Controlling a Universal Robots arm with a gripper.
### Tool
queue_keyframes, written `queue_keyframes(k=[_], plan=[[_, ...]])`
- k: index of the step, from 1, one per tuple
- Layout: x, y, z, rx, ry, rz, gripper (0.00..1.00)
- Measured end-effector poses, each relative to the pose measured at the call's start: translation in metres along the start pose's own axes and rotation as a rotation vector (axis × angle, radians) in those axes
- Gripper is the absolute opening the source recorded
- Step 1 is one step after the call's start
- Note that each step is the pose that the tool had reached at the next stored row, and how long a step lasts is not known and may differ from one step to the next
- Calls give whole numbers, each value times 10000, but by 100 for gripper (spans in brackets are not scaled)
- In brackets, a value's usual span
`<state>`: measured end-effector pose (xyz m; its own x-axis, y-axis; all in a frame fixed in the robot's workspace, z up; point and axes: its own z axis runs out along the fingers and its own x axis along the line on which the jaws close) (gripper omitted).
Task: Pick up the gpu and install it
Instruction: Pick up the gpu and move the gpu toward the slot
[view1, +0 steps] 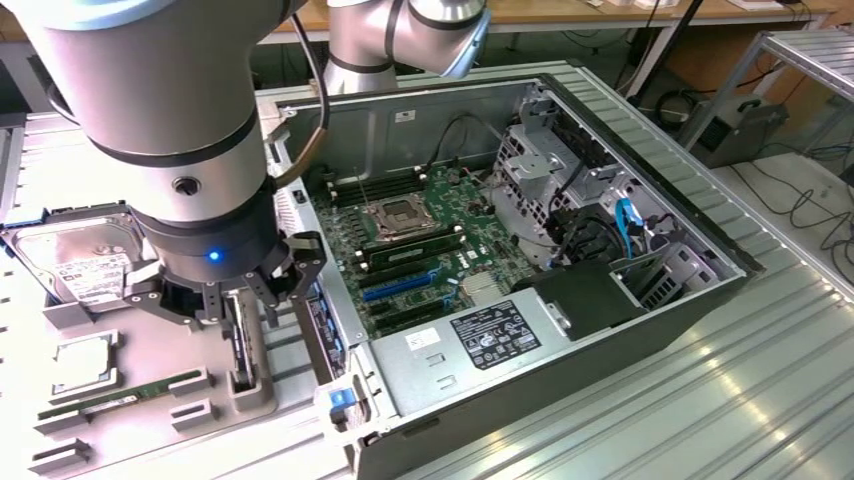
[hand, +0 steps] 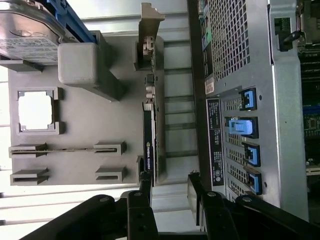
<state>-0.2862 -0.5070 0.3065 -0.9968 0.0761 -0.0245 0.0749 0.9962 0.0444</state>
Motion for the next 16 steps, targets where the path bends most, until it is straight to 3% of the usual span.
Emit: queue_keyframes(k=[16], plan=[[26,-5,74,0,1,0,42]])
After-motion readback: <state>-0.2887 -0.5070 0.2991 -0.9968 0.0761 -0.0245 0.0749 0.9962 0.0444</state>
